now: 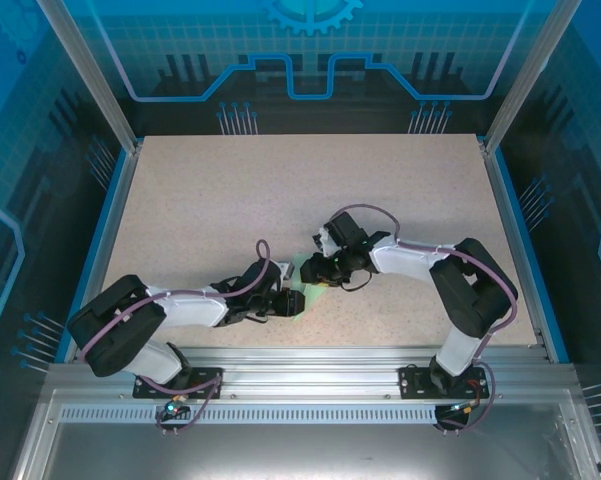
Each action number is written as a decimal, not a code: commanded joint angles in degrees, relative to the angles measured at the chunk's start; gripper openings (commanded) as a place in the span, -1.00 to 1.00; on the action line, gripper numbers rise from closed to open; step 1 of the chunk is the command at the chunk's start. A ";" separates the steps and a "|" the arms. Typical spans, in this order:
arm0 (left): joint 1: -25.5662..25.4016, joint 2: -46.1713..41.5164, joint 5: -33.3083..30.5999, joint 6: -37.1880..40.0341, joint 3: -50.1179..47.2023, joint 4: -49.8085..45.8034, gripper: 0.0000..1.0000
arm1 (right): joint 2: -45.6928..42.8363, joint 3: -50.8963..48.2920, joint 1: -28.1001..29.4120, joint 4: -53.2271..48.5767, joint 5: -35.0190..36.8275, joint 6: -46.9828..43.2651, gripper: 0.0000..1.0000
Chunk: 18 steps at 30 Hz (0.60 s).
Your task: Fold a paper plane with a square sheet of paper (pick it up from the middle)
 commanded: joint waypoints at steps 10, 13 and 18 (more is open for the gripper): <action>-3.95 -2.05 -5.94 3.00 3.88 -7.37 0.06 | 1.50 1.93 1.15 -1.26 -0.91 0.62 -0.25; -4.40 -1.81 -7.35 3.44 4.84 -9.09 0.07 | 1.37 1.60 1.15 -1.18 -0.91 0.76 -0.25; -5.42 -0.19 -8.75 3.53 6.02 -10.18 0.06 | 1.25 1.62 1.16 -1.03 -0.91 0.85 -0.25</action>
